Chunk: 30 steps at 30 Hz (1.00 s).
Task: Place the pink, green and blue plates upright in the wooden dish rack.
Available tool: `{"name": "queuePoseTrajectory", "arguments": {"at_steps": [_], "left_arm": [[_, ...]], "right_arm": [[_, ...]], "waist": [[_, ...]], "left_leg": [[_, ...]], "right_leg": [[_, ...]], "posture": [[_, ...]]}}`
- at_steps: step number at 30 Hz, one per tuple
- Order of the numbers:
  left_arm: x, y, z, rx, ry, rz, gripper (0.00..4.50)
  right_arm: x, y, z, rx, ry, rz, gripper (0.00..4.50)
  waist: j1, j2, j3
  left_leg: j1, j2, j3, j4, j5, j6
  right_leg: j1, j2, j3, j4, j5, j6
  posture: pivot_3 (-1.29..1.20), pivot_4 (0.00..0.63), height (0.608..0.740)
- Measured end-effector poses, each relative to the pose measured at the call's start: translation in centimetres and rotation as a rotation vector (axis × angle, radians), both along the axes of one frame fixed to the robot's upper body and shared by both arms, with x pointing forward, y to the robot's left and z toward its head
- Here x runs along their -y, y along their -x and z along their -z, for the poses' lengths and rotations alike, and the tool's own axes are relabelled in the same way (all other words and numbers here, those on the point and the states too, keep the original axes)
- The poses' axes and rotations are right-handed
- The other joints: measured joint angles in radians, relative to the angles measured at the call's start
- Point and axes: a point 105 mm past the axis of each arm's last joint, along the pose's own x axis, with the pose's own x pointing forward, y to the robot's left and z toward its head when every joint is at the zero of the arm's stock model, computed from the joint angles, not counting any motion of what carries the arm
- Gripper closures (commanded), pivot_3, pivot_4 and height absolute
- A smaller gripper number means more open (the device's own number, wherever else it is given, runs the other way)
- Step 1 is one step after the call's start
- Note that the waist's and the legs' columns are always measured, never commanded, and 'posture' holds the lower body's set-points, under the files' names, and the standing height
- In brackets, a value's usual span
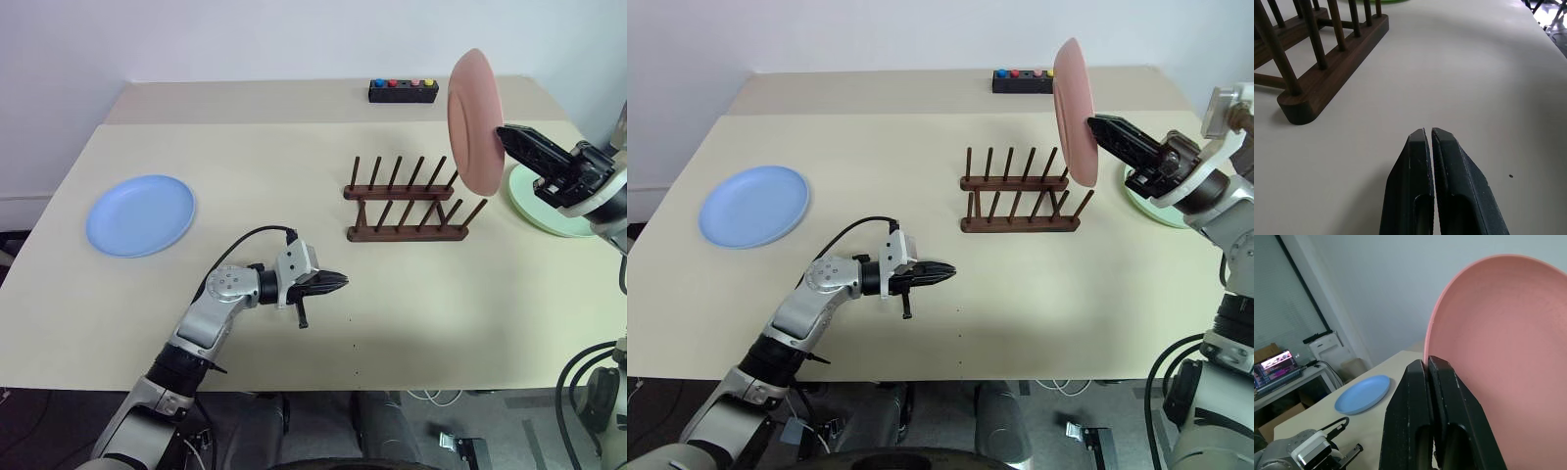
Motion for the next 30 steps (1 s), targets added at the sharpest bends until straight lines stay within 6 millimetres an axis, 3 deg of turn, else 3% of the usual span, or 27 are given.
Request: {"name": "queuePoseTrajectory", "arguments": {"at_steps": [14,30], "left_arm": [[0.0,0.1,0.1,0.002,0.001,0.012,4.36],[0.0,0.1,0.1,0.003,0.002,0.013,4.36]], "right_arm": [[1.0,-0.5,0.9,-0.087,-0.071,0.021,4.47],[-0.3,0.3,0.1,-0.077,-0.087,-0.047,4.47]], "waist": [[0.0,0.0,0.0],[0.0,0.0,0.0]], "left_leg": [[0.0,0.0,0.0,0.0,0.0,0.0],[0.0,0.0,0.0,0.0,0.0,0.0]], "right_leg": [[0.0,0.0,0.0,0.0,0.0,0.0],[0.0,0.0,0.0,0.0,0.0,0.0]], "posture": [[0.0,0.15,0.74],[0.0,0.15,0.74]]}}
